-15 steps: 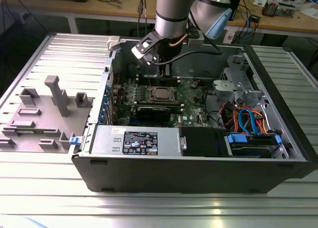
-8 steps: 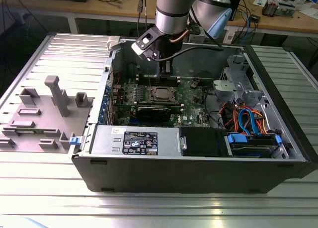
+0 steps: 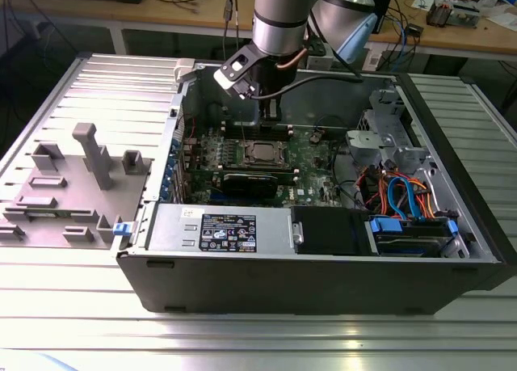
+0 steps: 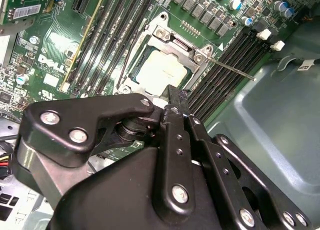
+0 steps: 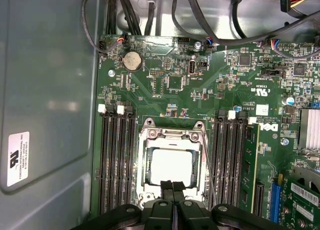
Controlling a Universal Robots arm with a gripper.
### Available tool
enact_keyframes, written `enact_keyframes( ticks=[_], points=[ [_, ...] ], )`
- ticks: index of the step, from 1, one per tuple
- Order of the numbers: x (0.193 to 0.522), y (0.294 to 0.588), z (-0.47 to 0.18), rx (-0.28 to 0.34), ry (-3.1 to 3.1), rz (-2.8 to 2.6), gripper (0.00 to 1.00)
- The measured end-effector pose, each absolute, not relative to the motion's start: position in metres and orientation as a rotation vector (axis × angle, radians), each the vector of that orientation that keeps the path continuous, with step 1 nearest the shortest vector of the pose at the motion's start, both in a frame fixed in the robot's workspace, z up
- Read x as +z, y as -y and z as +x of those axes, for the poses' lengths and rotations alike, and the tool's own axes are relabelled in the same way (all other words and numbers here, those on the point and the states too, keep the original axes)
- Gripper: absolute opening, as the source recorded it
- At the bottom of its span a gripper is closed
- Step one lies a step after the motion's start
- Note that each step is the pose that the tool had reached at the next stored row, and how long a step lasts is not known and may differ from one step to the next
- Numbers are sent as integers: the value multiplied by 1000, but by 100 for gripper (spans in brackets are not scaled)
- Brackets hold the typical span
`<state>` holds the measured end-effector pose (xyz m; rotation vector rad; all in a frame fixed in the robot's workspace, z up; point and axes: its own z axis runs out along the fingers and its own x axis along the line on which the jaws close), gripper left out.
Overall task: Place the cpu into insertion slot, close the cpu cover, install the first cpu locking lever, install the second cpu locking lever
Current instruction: 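Install the first cpu locking lever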
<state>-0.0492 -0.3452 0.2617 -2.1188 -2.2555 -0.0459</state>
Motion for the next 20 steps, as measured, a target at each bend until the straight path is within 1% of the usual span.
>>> enact_keyframes(
  ticks=[20],
  points=[
    [262,345,-49,-43,2340,-2024,11]
  ],
)
